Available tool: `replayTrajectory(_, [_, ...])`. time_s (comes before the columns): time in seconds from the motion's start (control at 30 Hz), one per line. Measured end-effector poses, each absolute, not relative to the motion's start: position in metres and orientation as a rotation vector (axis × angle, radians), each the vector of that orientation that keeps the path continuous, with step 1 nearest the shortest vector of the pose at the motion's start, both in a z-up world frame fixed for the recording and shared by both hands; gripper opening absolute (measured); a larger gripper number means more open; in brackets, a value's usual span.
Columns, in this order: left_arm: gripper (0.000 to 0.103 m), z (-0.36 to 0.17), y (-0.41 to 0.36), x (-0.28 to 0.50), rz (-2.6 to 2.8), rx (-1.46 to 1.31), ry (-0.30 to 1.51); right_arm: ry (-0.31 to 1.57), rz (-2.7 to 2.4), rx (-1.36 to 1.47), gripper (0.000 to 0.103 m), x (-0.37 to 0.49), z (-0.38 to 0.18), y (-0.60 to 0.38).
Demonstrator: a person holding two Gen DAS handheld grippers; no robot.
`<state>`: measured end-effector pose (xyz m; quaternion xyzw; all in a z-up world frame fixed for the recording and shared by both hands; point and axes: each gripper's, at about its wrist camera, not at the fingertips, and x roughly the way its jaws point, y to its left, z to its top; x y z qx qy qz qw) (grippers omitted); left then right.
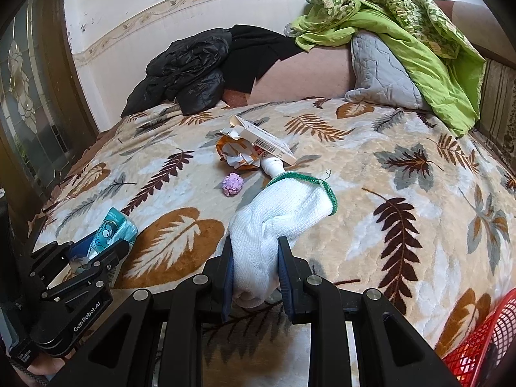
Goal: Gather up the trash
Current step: 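Hold the tissue pack and white sock above the bed, then carry the tissue pack and sock to the red wastebasket and open both tools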
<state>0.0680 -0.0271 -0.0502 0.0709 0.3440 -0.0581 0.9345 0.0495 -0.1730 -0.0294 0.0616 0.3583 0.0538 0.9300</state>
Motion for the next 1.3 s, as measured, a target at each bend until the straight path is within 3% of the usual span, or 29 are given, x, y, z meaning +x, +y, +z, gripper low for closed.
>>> replayTrajectory(1.3, [0.034, -0.04, -0.067, 0.043, -0.256, 0.161, 0.736, 0.724, 0.069, 0.243, 0.026, -0.01, -0.01, -0.222])
